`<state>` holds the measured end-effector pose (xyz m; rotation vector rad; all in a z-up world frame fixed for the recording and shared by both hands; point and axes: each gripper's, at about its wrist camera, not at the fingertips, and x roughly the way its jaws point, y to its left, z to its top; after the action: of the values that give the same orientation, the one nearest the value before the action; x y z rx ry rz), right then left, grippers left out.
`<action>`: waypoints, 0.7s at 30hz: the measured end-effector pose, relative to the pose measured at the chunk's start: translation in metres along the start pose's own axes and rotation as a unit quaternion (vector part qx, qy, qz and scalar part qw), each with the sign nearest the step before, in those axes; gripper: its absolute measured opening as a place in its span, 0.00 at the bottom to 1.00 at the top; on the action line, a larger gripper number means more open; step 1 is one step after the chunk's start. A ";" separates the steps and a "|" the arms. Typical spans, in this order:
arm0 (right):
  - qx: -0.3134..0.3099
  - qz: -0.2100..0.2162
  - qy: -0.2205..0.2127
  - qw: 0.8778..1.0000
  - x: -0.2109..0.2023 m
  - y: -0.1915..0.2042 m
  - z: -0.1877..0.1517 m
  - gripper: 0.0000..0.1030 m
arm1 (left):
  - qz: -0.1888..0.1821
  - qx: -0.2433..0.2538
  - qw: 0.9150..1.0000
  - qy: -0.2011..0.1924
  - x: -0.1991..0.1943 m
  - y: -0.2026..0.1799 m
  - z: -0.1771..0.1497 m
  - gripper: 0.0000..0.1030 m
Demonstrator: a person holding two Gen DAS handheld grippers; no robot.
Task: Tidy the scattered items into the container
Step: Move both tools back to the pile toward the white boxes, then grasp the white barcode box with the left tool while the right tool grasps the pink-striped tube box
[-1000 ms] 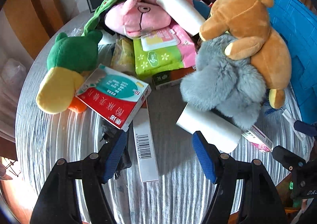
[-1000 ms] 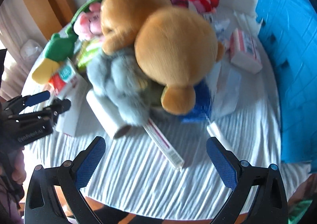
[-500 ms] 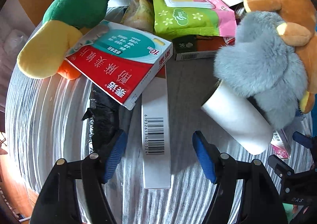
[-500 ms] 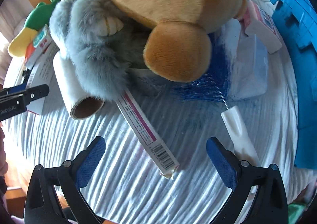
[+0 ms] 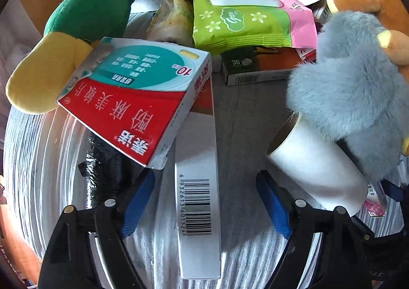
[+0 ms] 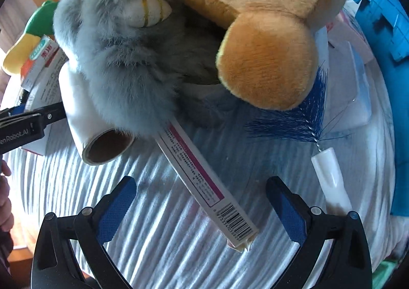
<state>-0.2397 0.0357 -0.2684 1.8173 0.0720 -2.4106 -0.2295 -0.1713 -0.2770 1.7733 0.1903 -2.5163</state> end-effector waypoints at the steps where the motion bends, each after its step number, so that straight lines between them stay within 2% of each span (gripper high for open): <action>1: 0.007 -0.001 -0.008 1.000 0.000 0.000 -0.002 1.00 | 0.000 0.002 1.000 -0.001 0.000 -0.001 -0.001 0.83; 3: 0.021 -0.004 -0.017 1.000 0.001 -0.001 -0.006 1.00 | -0.001 0.006 1.000 0.002 -0.001 -0.002 -0.004 0.87; 5: 0.026 -0.003 -0.002 1.000 0.003 -0.002 -0.007 1.00 | -0.003 0.007 1.000 0.006 -0.002 -0.002 -0.006 0.88; 7: 0.031 0.020 0.008 0.999 0.000 -0.002 -0.011 0.99 | -0.007 0.009 1.000 0.008 -0.004 -0.002 -0.009 0.88; 10: 0.037 0.074 0.001 0.997 -0.009 0.003 -0.023 0.85 | -0.005 0.010 1.000 0.000 -0.009 -0.002 -0.016 0.85; 13: 0.041 0.076 -0.016 0.996 -0.012 0.002 -0.031 0.68 | -0.006 0.010 1.000 -0.008 -0.017 0.000 -0.023 0.65; 15: 0.049 0.076 -0.021 0.996 -0.012 -0.006 -0.032 0.51 | -0.011 0.016 1.000 -0.008 -0.024 0.001 -0.027 0.34; 17: 0.056 0.078 -0.020 0.995 -0.011 -0.016 -0.031 0.45 | -0.012 0.015 1.000 -0.003 -0.028 0.003 -0.030 0.24; 21: 0.047 0.068 -0.019 0.996 -0.008 -0.020 -0.028 0.44 | -0.014 0.011 1.000 -0.002 -0.033 0.005 -0.038 0.24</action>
<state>-0.2133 0.0594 -0.2690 1.7517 -0.1654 -2.3884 -0.1827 -0.1721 -0.2588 1.7853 0.1895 -2.5507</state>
